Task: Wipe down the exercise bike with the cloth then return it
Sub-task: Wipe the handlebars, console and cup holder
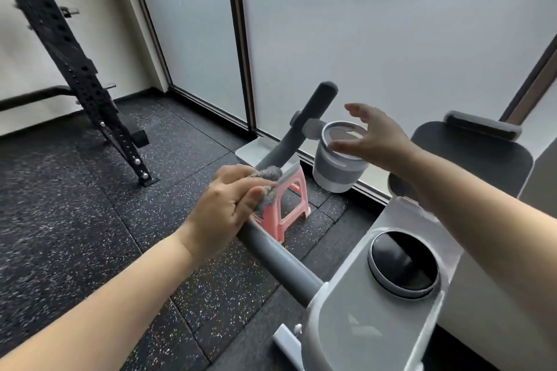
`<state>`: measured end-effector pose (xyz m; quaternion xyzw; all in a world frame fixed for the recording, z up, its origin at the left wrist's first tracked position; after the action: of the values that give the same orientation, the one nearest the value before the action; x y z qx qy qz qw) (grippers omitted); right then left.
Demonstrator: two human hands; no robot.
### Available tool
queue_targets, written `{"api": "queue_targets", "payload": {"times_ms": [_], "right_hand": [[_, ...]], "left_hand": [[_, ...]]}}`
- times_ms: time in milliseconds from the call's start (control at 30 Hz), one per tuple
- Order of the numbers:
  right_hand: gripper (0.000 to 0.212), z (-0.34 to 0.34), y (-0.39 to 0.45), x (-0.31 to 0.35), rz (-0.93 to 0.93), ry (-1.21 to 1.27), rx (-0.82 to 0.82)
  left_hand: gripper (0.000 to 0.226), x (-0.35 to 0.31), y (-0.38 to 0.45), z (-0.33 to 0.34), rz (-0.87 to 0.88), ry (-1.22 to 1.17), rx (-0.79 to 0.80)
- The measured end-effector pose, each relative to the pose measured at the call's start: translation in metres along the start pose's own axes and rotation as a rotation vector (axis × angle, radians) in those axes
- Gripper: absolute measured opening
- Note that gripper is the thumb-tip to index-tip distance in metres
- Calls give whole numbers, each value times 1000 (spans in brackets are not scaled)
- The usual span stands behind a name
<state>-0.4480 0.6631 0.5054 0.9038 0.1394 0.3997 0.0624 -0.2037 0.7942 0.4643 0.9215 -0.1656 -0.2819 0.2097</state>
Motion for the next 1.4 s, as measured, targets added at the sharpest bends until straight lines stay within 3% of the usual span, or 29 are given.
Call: {"api": "queue_targets", "payload": {"times_ms": [67, 233, 433, 533, 600, 800, 967, 1167, 1267, 1333, 1400], "right_hand": [[95, -2, 1, -4, 2, -35, 30], [107, 0, 4, -7, 12, -112, 163], [107, 1, 2, -5, -1, -160, 191], [108, 0, 1, -4, -1, -166, 194], [108, -1, 0, -4, -2, -166, 195], [109, -6, -1, 0, -39, -294, 220], [105, -7, -3, 2, -49, -329, 218], [98, -10, -5, 3, -55, -292, 208], [101, -10, -5, 1, -61, -268, 202], [105, -9, -4, 0, -63, -252, 209], [108, -9, -3, -1, -68, -251, 212]], "left_hand": [[46, -7, -1, 3, -69, 93, 14], [53, 1, -3, 30, -297, 193, 319], [60, 7, 25, 32, -389, 167, 270], [40, 2, 53, 30, -439, 73, 252], [32, 0, 74, 33, -411, 168, 273], [47, -12, 112, 35, -398, 49, -32], [72, -11, 113, 63, -446, 328, 168], [44, -5, 96, 46, -445, 286, 236], [24, -5, 99, 35, -463, 165, 111], [26, -13, 112, 29, -429, 152, -107], [33, -27, 136, 34, -333, 71, -206]]}}
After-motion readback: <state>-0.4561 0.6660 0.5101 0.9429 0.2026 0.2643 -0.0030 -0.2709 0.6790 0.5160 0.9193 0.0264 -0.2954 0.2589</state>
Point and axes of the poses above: each hand's wrist, its own y-axis towards the middle knuckle, its own z-axis out of the palm, x = y × z, the point moved 3 cm from there along y, towards the middle knuckle, and after that the axes turned 3 degrees about y, right-handed, at the moved point
